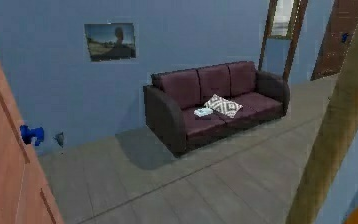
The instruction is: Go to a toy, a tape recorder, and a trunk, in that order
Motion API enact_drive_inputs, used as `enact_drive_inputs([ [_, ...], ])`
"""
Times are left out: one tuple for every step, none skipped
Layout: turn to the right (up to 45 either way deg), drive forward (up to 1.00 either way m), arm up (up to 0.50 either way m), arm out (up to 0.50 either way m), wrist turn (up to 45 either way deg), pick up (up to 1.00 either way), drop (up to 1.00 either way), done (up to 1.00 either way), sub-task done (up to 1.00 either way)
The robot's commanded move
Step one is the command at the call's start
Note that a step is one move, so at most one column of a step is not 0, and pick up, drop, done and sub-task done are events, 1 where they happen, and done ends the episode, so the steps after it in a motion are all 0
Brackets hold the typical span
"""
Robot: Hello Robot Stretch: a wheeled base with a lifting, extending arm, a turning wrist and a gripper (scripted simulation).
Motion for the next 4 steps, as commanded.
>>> enact_drive_inputs([
  [9.0, 0.0, 0.0, 0.0, 0.0, 0.0, 0.0, 0.0, 0.0],
  [0.0, 0.5, 0.0, 0.0, 0.0, 0.0, 0.0, 0.0, 0.0],
  [3.0, 0.0, 0.0, 0.0, 0.0, 0.0, 0.0, 0.0, 0.0],
  [0.0, 0.9, 0.0, 0.0, 0.0, 0.0, 0.0, 0.0, 0.0],
])
